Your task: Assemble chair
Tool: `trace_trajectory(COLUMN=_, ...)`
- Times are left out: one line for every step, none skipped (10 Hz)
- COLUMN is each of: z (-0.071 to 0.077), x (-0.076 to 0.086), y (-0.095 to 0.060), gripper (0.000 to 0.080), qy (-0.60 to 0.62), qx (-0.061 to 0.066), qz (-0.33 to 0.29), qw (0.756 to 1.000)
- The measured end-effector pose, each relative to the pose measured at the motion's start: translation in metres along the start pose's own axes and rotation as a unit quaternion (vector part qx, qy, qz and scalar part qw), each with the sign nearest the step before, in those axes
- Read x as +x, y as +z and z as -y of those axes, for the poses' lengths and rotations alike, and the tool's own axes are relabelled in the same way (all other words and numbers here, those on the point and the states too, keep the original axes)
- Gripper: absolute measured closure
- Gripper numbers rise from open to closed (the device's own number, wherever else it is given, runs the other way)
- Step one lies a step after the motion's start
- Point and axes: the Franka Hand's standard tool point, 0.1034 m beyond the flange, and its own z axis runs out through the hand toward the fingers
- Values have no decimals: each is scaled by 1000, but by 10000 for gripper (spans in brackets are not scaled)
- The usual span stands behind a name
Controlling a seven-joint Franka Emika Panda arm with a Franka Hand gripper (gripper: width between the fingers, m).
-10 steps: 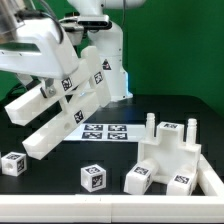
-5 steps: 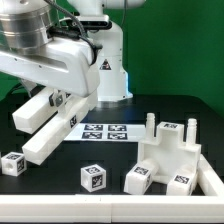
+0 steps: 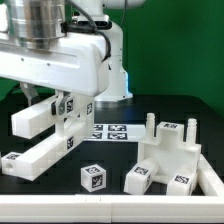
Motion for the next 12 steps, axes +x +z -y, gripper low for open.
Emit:
trace_trajectory(z=4, x=4, y=-1, gripper=514, qy=-2, qx=11, qz=-44, qw=999)
trace_trajectory(z=7, x=0, y=3, gripper=514, qy=-5, qx=15, qz=-57, qw=998)
trace_trajectory(z=6, x=-2, y=5, gripper=514, qy=-5, qx=13, qz=-48, qw=999)
trace_trajectory(z=4, x=-3, y=7, gripper=514, qy=-11, qx=10, qz=-42, qw=999)
trace_trajectory(z=0, x=-8, y=13, gripper=514, qy=-21, qx=3, qz=-24, qw=999)
trace_trajectory(z=-2, x=-11, y=15, gripper=514, qy=-23, qx=-4, qz=-21, qw=1000)
trace_trajectory(z=3, x=-21, y=17, gripper=514, qy=-28, qx=-33, qz=-24, qw=999)
trace_trajectory(z=14, x=-34, y=19, gripper=514, qy=-16, qx=-47, qz=-22, qw=999)
trace_trajectory(z=26, x=-43, y=19, gripper=514, qy=-12, qx=-74, qz=-25, qw=997)
trace_trajectory(z=33, x=-46, y=22, gripper=514, qy=-21, qx=-86, qz=-19, qw=996)
trace_trajectory(z=40, x=-50, y=26, gripper=514, qy=-19, qx=-96, qz=-14, qw=995)
trace_trajectory(z=47, x=-56, y=28, gripper=514, qy=-20, qx=-116, qz=-6, qw=993)
